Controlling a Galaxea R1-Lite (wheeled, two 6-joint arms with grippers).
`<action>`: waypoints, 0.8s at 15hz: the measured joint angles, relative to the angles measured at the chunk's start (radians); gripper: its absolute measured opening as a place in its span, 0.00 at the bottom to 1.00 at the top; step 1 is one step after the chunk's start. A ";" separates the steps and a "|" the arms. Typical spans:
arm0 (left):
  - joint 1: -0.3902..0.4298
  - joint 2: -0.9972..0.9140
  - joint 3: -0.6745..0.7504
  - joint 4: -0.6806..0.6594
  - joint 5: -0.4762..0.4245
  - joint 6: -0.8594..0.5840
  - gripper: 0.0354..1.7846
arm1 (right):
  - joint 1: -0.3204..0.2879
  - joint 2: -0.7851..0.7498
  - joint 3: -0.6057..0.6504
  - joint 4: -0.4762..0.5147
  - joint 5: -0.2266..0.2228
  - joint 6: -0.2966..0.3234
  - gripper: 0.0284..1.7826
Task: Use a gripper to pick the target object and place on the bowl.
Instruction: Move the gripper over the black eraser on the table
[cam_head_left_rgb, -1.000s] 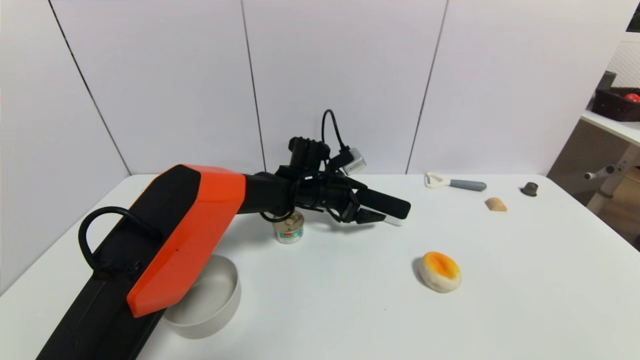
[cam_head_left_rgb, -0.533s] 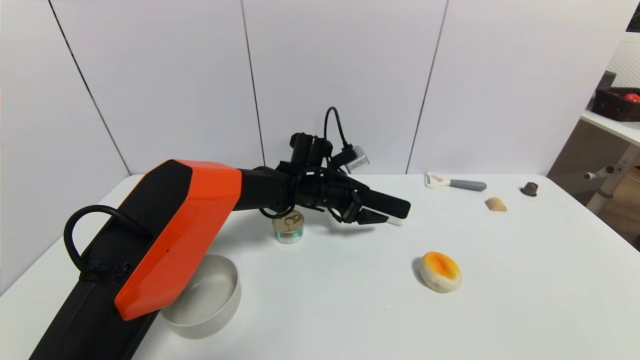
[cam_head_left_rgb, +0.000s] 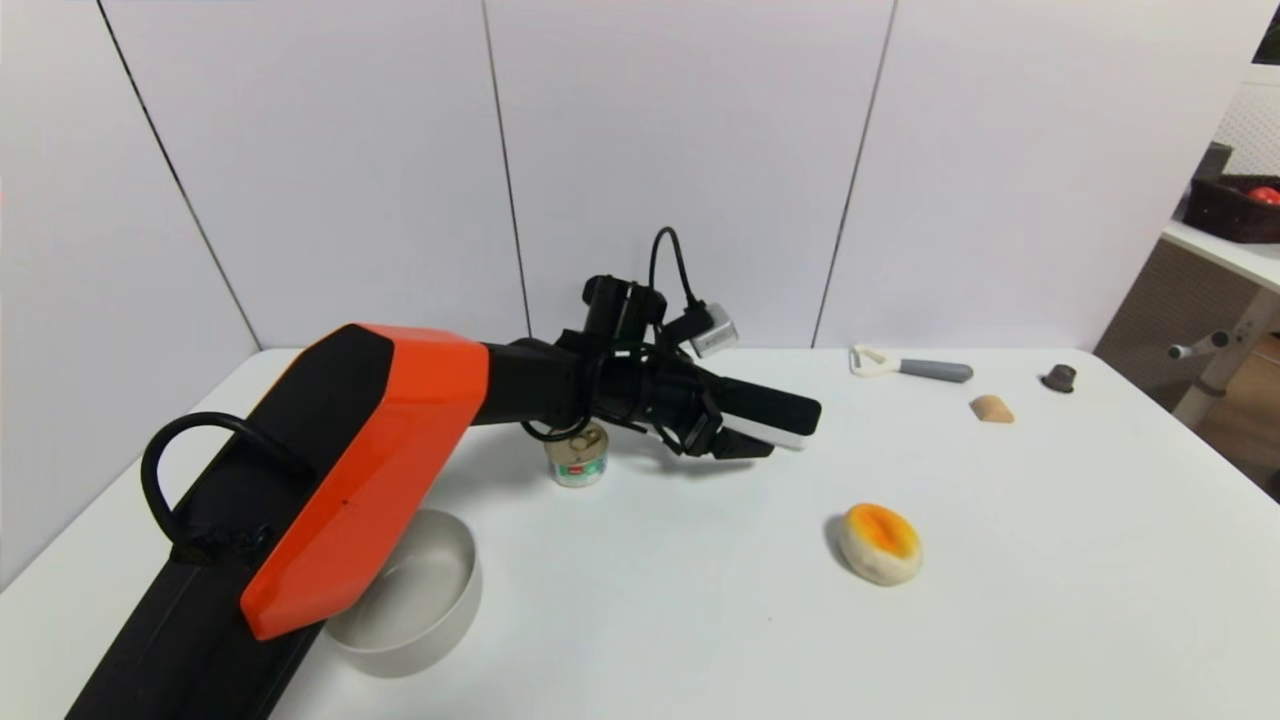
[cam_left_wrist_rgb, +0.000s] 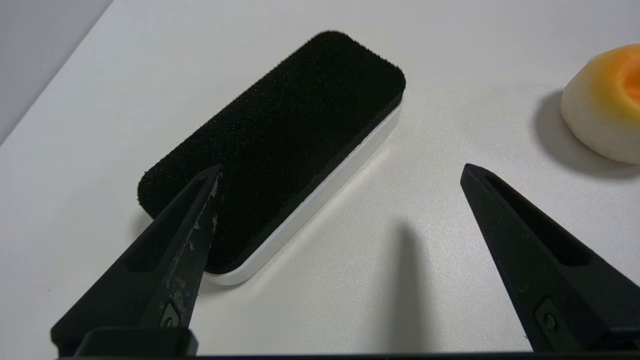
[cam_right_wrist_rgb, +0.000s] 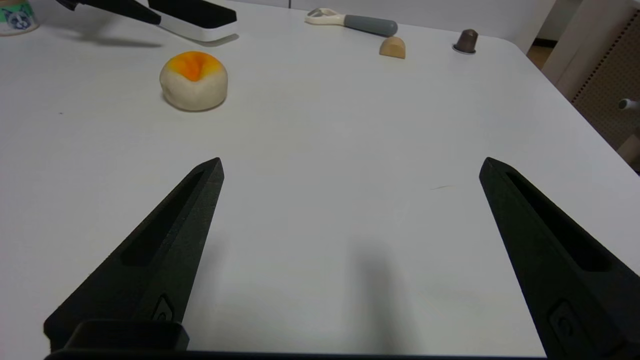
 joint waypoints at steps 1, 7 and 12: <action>-0.001 0.000 0.000 0.011 0.000 0.001 0.94 | 0.000 0.000 0.000 0.000 0.000 0.000 0.99; -0.014 -0.033 0.003 0.105 0.004 0.001 0.94 | 0.000 0.000 0.000 0.001 0.000 0.000 0.99; -0.021 -0.053 0.003 0.104 0.009 0.021 0.94 | 0.000 0.000 0.000 0.000 0.000 0.000 0.99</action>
